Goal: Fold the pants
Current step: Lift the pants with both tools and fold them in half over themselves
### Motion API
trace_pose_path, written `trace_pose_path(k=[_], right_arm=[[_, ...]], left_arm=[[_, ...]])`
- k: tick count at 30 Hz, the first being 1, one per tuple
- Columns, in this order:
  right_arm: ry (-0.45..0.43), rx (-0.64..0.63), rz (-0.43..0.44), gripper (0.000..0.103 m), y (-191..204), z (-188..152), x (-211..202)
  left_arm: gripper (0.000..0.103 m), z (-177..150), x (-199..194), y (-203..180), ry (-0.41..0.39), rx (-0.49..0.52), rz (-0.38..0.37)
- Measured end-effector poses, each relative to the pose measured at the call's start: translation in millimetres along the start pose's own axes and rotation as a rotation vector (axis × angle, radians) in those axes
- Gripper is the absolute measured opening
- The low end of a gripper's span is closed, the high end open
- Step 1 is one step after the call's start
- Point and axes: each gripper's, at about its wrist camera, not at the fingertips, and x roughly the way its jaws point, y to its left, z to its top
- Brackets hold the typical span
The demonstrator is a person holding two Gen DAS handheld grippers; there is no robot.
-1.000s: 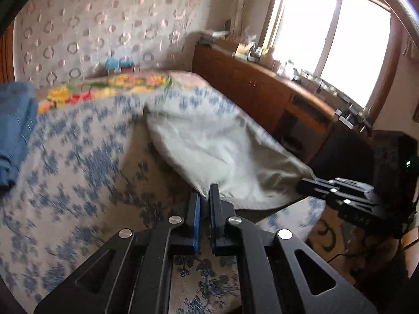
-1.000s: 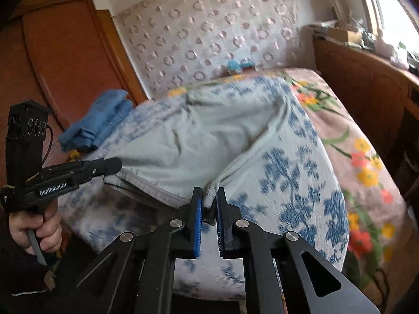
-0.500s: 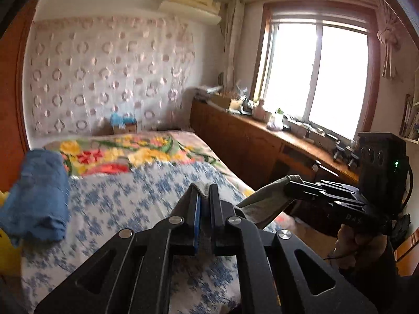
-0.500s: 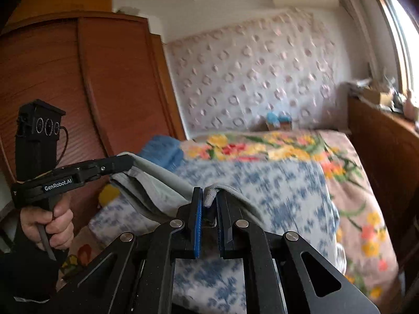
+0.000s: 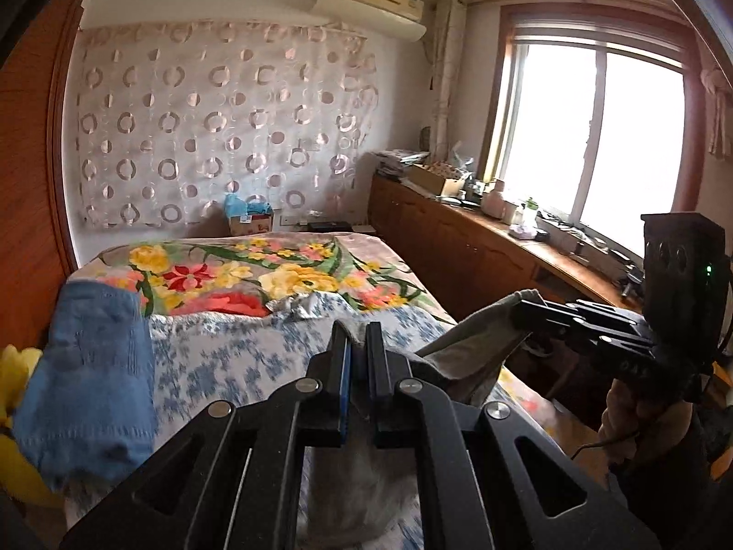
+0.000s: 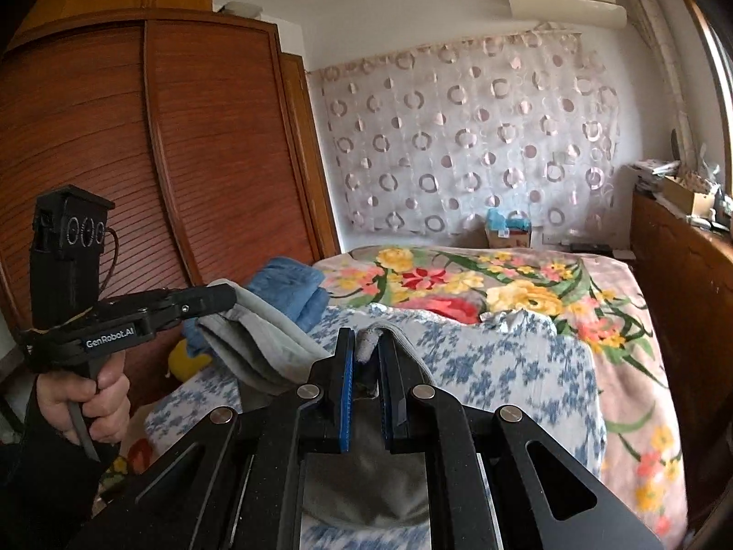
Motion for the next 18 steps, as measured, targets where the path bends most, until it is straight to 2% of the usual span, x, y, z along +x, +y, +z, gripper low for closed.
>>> trace_pose_path(k=[4, 9, 12, 18], right_arm=[[0.002, -0.009, -0.012, 0.009, -12, 37, 38], [-0.013, -0.017, -0.01, 0.009, -25, 73, 73], [0.001, -0.019, -0.013, 0.009, -24, 71, 83], [0.082, -0.037, -0.022, 0.009, -7, 45, 90]], left_arm=[[0.006, 36, 29, 19, -0.011, 0.001, 0.018], [0.006, 59, 35, 29, -0.042, 0.003, 0.021], [0.006, 49, 38, 30, -0.023, 0.002, 0.027], [0.006, 7, 32, 33, 0.042, -0.014, 0.038]])
